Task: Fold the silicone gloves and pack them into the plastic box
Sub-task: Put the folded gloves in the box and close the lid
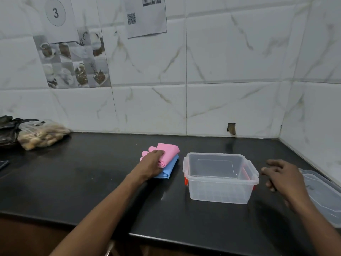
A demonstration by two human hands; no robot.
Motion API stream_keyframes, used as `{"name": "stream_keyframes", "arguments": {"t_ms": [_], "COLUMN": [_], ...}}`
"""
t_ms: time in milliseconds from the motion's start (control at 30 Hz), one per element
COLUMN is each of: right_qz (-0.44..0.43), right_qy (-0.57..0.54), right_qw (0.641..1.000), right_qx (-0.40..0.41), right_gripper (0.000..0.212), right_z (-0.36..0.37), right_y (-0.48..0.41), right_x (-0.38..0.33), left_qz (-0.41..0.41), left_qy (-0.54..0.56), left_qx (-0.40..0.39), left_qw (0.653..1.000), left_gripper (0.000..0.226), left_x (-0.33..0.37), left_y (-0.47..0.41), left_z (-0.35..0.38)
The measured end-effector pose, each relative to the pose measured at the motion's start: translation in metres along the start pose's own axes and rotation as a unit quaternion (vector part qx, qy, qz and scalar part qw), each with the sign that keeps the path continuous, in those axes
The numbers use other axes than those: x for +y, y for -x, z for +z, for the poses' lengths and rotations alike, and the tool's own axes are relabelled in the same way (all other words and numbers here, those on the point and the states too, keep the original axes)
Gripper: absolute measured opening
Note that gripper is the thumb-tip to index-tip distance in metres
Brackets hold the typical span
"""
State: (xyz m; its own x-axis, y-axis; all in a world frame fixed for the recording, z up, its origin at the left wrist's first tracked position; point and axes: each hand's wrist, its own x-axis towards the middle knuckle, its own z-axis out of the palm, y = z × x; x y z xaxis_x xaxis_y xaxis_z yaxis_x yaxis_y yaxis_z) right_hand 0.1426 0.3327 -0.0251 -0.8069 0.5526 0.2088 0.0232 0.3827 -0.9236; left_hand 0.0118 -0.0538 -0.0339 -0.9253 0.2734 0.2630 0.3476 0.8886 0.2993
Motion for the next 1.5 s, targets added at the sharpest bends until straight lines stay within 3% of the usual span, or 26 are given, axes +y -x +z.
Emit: {"name": "stream_keyframes", "arguments": {"t_ms": [133,300,433,533,633,700,767,867,933,1033,1100,1167,1233,1333,1400,1500], "right_qz": [-0.03,-0.12,-0.211,-0.241,-0.178,-0.12,-0.09,-0.058,-0.032,-0.006,-0.001,-0.008,-0.057,-0.131,-0.148,-0.154], "right_qy": [0.011,0.009,-0.025,-0.053,-0.077,-0.126,-0.16,-0.142,-0.078,0.106,0.2,0.242,0.262,0.259,0.283,0.388], "right_qw": [0.999,0.989,0.977,0.96,0.962,0.956,0.938,0.947,0.963,0.972,0.961,0.95,0.939,0.936,0.931,0.885], "right_qx": [0.025,0.09,-0.006,-0.13,-0.19,-0.238,-0.294,-0.284,-0.254,-0.211,-0.191,-0.197,-0.215,-0.199,-0.179,-0.207], "right_gripper": [0.032,0.027,0.039,0.077,0.097,0.086,0.059,0.027,0.02,0.011,0.028,0.062,0.077,0.048,0.029,0.025], "right_z": [-0.01,-0.021,0.0,0.023,0.033,0.032,0.031,0.031,0.035,0.043,0.047,0.049,0.051,0.054,0.056,0.06], "right_y": [0.001,0.002,0.005,0.001,-0.008,-0.014,-0.017,-0.013,-0.007,0.003,0.008,0.01,0.013,0.016,0.018,0.019], "right_x": [-0.014,-0.056,-0.1,-0.131,-0.149,-0.147,-0.133,-0.112,-0.099,-0.089,-0.091,-0.094,-0.092,-0.083,-0.081,-0.082], "left_qz": [0.031,0.039,0.073,0.095,0.103,0.06,-0.02,-0.116,-0.145,-0.156,-0.147,-0.127,-0.088,-0.034,-0.031,-0.033], "left_qy": [-0.045,0.082,0.152,0.273,0.429,0.517,0.59,0.615,0.571,0.386,0.293,0.24,0.198,0.18,0.139,0.048], "left_qx": [0.138,0.262,0.301,0.22,0.083,0.02,-0.027,-0.077,-0.101,-0.109,-0.086,-0.053,-0.006,0.045,0.007,-0.083], "left_qw": [0.989,0.961,0.939,0.932,0.893,0.854,0.807,0.776,0.802,0.903,0.941,0.961,0.976,0.982,0.99,0.995], "left_gripper": [0.038,0.03,0.015,0.015,0.022,0.024,0.02,0.012,0.011,0.011,0.014,0.041,0.056,0.036,0.026,0.033], "left_x": [-0.003,0.019,0.065,0.103,0.132,0.147,0.157,0.165,0.168,0.171,0.172,0.175,0.178,0.178,0.178,0.182], "left_y": [-0.003,-0.017,-0.03,-0.035,-0.033,-0.03,-0.028,-0.026,-0.018,-0.005,0.0,0.003,0.009,0.013,0.01,0.006], "left_z": [-0.013,-0.082,-0.125,-0.13,-0.11,-0.09,-0.073,-0.055,-0.04,-0.024,-0.02,-0.014,-0.008,-0.004,-0.006,-0.004]}}
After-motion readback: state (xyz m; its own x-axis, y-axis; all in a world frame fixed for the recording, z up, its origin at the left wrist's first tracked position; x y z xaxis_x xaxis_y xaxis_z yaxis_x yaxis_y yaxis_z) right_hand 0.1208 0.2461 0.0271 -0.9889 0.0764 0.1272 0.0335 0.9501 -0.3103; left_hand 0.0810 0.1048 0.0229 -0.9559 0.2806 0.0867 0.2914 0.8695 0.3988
